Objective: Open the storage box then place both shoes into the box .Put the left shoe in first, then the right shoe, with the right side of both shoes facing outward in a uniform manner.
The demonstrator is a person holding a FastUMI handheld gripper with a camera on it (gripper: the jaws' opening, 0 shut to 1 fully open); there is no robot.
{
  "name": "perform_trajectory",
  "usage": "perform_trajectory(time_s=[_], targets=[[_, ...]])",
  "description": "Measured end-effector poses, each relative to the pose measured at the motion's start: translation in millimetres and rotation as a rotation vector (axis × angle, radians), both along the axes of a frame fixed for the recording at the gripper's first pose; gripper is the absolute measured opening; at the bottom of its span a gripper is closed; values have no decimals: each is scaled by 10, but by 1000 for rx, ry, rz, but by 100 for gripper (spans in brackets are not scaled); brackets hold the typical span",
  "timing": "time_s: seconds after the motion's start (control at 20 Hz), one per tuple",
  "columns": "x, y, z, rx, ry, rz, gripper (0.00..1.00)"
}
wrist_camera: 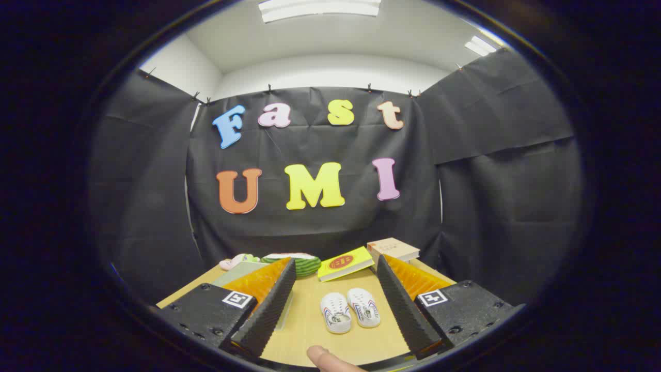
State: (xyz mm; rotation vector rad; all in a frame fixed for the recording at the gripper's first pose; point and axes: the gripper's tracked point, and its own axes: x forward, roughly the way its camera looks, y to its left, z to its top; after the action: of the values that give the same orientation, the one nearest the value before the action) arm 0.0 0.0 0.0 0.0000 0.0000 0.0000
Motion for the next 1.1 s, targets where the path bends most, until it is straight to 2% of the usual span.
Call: perform_trajectory(time_s=[0.55,0.8,1.1], targets=[[-50,9,9,-11,-9,4,100],[-73,137,-23,-39,-17,50,100],[261,270,-151,-28,27,90,100]])
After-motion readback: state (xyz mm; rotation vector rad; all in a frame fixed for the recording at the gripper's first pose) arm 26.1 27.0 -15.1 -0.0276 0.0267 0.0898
